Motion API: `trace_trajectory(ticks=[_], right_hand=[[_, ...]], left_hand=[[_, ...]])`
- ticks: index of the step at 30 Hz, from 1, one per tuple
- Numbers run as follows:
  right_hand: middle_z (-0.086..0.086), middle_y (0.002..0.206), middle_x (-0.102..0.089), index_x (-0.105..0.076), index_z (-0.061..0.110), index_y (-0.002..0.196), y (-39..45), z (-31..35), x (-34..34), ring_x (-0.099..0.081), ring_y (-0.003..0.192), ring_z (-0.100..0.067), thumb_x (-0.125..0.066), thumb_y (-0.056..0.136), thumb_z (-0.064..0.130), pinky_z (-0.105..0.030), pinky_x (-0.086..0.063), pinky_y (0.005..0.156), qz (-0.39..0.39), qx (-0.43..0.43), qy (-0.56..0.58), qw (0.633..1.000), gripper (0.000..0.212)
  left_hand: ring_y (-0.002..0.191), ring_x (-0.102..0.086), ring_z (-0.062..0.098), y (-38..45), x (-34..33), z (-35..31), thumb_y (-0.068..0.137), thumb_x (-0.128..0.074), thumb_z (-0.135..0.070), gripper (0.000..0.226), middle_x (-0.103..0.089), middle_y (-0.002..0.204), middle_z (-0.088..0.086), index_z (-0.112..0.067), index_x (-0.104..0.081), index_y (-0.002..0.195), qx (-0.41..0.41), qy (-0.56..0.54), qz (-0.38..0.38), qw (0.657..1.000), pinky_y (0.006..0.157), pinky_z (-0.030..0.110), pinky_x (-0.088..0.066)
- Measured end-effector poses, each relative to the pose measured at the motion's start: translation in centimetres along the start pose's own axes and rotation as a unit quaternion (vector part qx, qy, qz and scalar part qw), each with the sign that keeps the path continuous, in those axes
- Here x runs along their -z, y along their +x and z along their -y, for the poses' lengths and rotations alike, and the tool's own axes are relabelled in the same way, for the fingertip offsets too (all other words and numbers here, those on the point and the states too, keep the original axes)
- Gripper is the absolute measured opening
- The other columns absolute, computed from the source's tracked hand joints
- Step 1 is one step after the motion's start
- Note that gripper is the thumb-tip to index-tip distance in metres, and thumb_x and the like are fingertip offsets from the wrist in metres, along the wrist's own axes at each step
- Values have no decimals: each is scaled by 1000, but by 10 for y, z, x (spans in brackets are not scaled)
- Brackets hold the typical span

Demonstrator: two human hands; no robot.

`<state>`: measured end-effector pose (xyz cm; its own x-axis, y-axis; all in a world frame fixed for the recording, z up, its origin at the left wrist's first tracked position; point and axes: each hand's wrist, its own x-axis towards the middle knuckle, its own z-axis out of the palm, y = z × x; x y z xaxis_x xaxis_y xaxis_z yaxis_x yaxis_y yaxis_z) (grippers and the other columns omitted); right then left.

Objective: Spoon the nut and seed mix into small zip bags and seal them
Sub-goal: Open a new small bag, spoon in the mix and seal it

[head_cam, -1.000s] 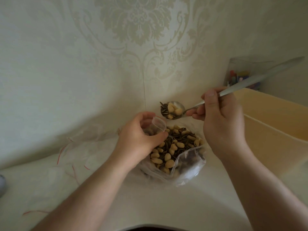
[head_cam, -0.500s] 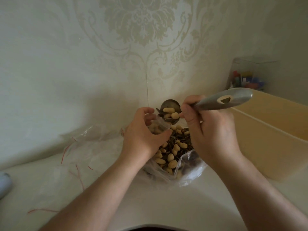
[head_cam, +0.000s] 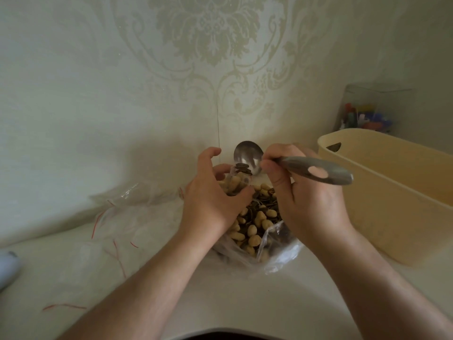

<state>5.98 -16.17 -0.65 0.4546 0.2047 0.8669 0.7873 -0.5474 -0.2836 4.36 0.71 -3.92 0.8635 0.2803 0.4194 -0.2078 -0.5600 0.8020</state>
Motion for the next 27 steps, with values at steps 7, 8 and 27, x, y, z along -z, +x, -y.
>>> trace_trajectory(ticks=[7, 8, 27], right_hand=[[-2, 92, -70, -69, 9, 105, 1, -3, 1, -64, 83, -11, -54, 108, 19, -17, -49, 73, -35, -11, 77, 996, 19], [-2, 91, -71, -67, 15, 106, 1, -2, 1, -69, 85, -16, -53, 108, 21, -29, -54, 73, -45, -29, 105, 993, 16], [4, 80, -64, -62, 18, 99, -3, -14, 7, -61, 74, -11, -36, 106, 46, -26, -47, 68, 112, -159, 38, 980, 39]], left_hand=[[85, -66, -15, 2, 3, 0, 83, -87, -30, 87, -70, 108, -23, -34, -33, 151, 10, -46, -13, 999, 70, 0, -45], [85, -69, -11, 3, 3, 0, 83, -88, -30, 87, -72, 108, -20, -33, -33, 151, 7, -57, -19, 998, 72, 3, -48], [103, -75, 5, 16, 27, 5, 83, -88, -13, 94, -79, 112, -9, -35, -31, 155, 73, -219, -32, 973, 89, 24, -56]])
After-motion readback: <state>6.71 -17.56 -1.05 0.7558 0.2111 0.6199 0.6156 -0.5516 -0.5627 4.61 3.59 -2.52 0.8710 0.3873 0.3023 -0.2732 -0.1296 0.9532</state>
